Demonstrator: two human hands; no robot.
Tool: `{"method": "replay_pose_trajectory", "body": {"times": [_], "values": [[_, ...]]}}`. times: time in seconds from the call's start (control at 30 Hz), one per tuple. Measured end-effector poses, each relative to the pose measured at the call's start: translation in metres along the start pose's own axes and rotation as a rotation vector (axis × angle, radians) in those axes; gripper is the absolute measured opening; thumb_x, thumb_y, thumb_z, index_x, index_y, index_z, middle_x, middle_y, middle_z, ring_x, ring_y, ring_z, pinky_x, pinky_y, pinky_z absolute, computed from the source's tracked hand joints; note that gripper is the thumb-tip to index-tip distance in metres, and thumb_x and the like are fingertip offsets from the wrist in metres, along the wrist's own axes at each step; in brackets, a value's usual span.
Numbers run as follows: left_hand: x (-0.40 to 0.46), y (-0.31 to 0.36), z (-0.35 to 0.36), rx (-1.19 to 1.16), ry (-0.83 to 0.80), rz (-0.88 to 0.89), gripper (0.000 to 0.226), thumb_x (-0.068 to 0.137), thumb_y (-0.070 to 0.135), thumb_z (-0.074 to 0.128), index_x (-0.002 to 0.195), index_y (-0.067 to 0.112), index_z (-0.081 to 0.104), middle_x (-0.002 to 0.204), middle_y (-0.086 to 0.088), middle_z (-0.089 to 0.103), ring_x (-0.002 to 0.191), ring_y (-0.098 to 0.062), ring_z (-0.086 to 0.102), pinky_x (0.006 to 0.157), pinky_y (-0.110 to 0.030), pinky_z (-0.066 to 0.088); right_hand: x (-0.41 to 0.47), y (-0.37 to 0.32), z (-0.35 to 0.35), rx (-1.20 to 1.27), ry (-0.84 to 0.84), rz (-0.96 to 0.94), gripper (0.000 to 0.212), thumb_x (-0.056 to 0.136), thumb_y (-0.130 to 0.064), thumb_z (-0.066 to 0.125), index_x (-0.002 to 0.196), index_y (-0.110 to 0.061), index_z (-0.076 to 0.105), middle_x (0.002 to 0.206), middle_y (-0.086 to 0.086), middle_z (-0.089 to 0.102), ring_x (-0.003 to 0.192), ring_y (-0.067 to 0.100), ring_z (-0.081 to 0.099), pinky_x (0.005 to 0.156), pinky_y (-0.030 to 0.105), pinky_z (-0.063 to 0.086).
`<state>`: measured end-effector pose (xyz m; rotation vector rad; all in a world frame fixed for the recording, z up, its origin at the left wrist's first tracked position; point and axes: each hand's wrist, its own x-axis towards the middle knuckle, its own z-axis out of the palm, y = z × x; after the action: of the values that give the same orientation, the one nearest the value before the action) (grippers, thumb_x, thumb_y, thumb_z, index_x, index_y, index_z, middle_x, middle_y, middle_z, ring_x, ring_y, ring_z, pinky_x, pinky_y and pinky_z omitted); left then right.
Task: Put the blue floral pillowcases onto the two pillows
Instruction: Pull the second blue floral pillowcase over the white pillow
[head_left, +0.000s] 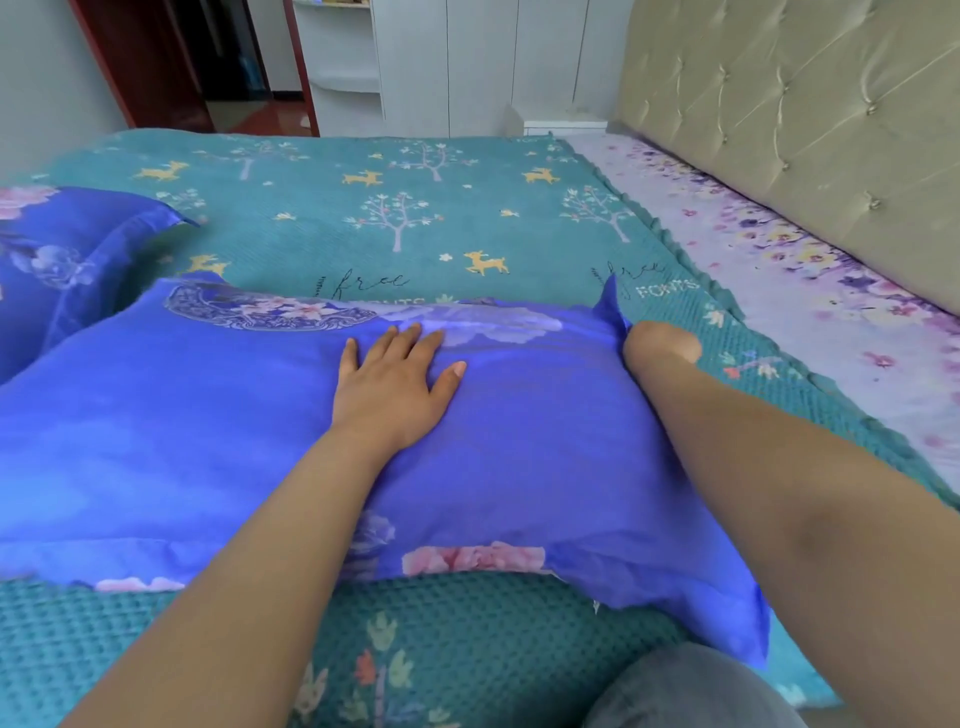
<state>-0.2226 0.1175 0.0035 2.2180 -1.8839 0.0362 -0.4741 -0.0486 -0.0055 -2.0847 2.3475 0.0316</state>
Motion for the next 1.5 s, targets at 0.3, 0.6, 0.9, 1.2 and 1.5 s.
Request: {"method": "replay_pose_trajectory", "body": {"times": [0.3, 0.6, 0.9, 1.2, 1.5], "values": [[-0.004, -0.002, 0.006, -0.005, -0.082, -0.036, 0.069, 0.09, 0.067, 0.018, 0.149, 0.032, 0.015, 0.159, 0.008, 0.007, 0.146, -0.012, 0.002, 0.117, -0.049, 0.0, 0.007, -0.017, -0.007, 1.138, -0.518, 0.149, 0.077, 0.084, -0.076, 0.031, 0.12, -0.014, 0.061, 0.106, 0.013, 0.067, 0.095, 0.024, 0.064, 0.085, 0.032, 0.049], [-0.026, -0.016, -0.034, 0.111, -0.452, -0.003, 0.135, 0.056, 0.071, 0.072, 0.148, 0.03, -0.018, 0.156, 0.005, -0.022, 0.145, -0.019, -0.014, 0.117, -0.051, 0.004, -0.039, -0.024, -0.042, 1.751, -0.539, 0.071, 0.028, 0.092, -0.037, 0.055, 0.098, -0.011, 0.066, 0.072, 0.005, 0.073, 0.062, 0.017, 0.07, 0.053, 0.022, 0.055], [-0.039, 0.017, -0.036, -0.23, 0.471, -0.182, 0.084, 0.083, 0.029, 0.062, 0.15, 0.027, 0.011, 0.116, -0.01, 0.05, 0.09, -0.035, 0.058, 0.065, -0.041, 0.045, -0.115, -0.045, -0.166, 2.084, 0.4, -0.075, 0.022, 0.083, -0.033, 0.07, 0.09, -0.012, 0.066, 0.086, -0.004, 0.069, 0.075, 0.01, 0.065, 0.065, 0.018, 0.053], [-0.017, -0.014, -0.093, -2.067, -0.03, -0.094, 0.086, 0.076, 0.083, 0.02, 0.133, 0.026, 0.049, 0.136, 0.0, 0.052, 0.122, -0.032, 0.052, 0.102, -0.05, 0.041, -0.156, -0.091, -0.102, 0.742, 1.155, -1.063, 0.025, 0.073, -0.022, 0.05, 0.099, -0.02, 0.052, 0.077, 0.009, 0.051, 0.071, 0.02, 0.051, 0.065, 0.033, 0.03], [-0.044, -0.091, -0.019, -1.439, -0.03, -0.768, 0.116, 0.049, 0.069, 0.078, 0.143, 0.026, 0.026, 0.133, -0.004, 0.055, 0.104, -0.027, 0.064, 0.079, -0.052, 0.054, -0.196, -0.097, 0.026, 0.584, -0.257, -1.101, 0.042, 0.073, -0.029, 0.045, 0.105, -0.024, 0.07, 0.105, -0.001, 0.057, 0.101, 0.01, 0.051, 0.093, 0.022, 0.037]]}}
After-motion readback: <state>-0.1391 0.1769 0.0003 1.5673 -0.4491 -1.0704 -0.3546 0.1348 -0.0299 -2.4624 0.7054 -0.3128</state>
